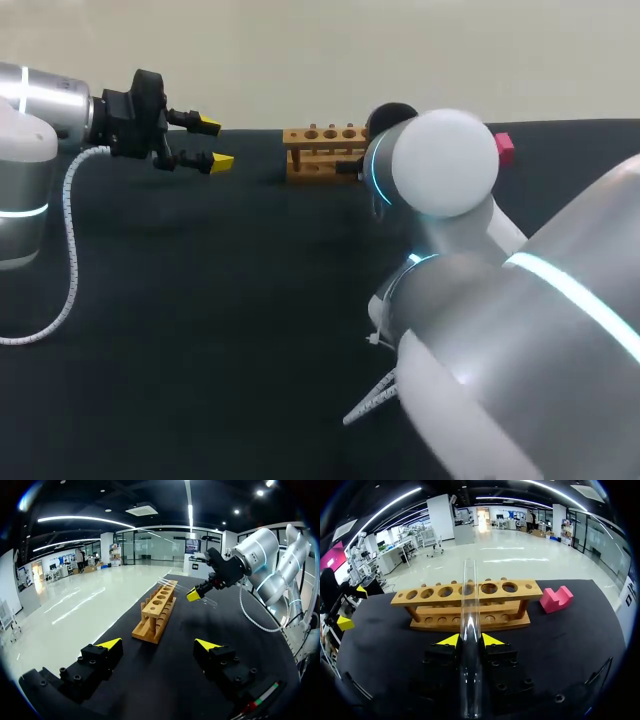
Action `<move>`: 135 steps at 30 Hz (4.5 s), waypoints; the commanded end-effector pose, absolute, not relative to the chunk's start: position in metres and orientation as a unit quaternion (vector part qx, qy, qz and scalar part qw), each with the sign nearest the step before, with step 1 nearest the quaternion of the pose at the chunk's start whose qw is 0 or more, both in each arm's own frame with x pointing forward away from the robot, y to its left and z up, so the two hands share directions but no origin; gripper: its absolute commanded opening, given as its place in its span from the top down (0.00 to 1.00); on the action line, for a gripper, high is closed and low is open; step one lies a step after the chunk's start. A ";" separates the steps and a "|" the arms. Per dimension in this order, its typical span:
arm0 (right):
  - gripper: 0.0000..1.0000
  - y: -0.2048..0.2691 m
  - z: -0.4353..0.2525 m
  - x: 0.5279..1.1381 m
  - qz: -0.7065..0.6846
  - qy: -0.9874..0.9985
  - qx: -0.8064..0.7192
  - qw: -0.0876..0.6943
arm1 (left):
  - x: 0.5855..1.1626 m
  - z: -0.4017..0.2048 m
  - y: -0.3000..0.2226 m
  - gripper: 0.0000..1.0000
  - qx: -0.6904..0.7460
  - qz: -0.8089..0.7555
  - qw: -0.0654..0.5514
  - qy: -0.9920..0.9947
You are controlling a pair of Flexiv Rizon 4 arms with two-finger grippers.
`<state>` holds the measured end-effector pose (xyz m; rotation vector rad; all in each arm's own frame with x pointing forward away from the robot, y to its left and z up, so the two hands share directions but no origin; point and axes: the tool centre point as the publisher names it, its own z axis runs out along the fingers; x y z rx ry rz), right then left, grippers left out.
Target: Grasp the test tube, adjust it, and insert it.
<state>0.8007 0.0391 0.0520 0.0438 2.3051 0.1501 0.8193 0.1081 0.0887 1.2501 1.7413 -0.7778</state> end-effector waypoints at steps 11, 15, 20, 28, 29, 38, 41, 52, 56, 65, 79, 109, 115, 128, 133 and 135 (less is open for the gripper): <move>1.00 0.038 0.050 0.809 0.073 0.938 -0.011 0.339 | 0.818 0.088 0.109 0.00 0.498 -0.310 0.420 0.692; 1.00 0.038 0.046 0.810 0.076 0.948 -0.019 0.309 | 0.818 0.088 0.109 0.00 0.498 -0.310 0.420 0.692; 1.00 0.038 0.042 0.810 0.077 0.957 -0.022 0.278 | 0.818 0.088 0.109 0.00 0.498 -0.310 0.420 0.692; 1.00 0.037 0.037 0.812 0.079 0.965 -0.026 0.248 | 0.818 0.088 0.109 0.00 0.498 -0.310 0.420 0.692; 1.00 0.037 0.036 0.813 0.079 0.966 -0.026 0.244 | 0.818 0.088 0.109 0.00 0.498 -0.310 0.420 0.692; 1.00 0.035 0.034 0.814 0.081 0.968 -0.029 0.235 | 0.818 0.088 0.109 0.00 0.498 -0.310 0.420 0.692; 1.00 0.035 0.035 0.813 0.083 0.968 -0.027 0.237 | 0.818 0.088 0.109 0.00 0.498 -0.310 0.420 0.692; 1.00 0.035 0.050 0.792 0.077 0.964 -0.001 0.254 | 0.818 0.088 0.109 0.00 0.498 -0.310 0.420 0.692; 1.00 0.034 0.063 0.785 0.077 0.958 0.000 0.277 | 0.818 0.088 0.109 0.00 0.498 -0.310 0.420 0.692; 1.00 0.021 0.100 0.773 0.069 0.929 0.036 0.361 | 0.818 0.088 0.109 0.00 0.498 -0.310 0.420 0.692; 1.00 0.022 0.114 0.763 0.063 0.919 0.040 0.387 | 0.818 0.088 0.109 0.00 0.498 -0.310 0.420 0.692; 1.00 0.013 0.120 0.758 0.068 0.915 0.044 0.396 | 0.818 0.088 0.109 0.00 0.498 -0.310 0.420 0.692; 1.00 0.013 0.120 0.758 0.068 0.915 0.044 0.396 | 0.818 0.088 0.109 0.00 0.498 -0.310 0.420 0.692; 1.00 0.013 0.120 0.758 0.068 0.915 0.044 0.396 | 0.818 0.088 0.109 0.00 0.498 -0.310 0.420 0.692; 1.00 0.013 0.120 0.758 0.068 0.915 0.044 0.396 | 0.818 0.088 0.109 0.00 0.498 -0.310 0.420 0.692; 1.00 0.013 0.120 0.758 0.068 0.915 0.044 0.396 | 0.818 0.088 0.109 0.00 0.498 -0.310 0.420 0.692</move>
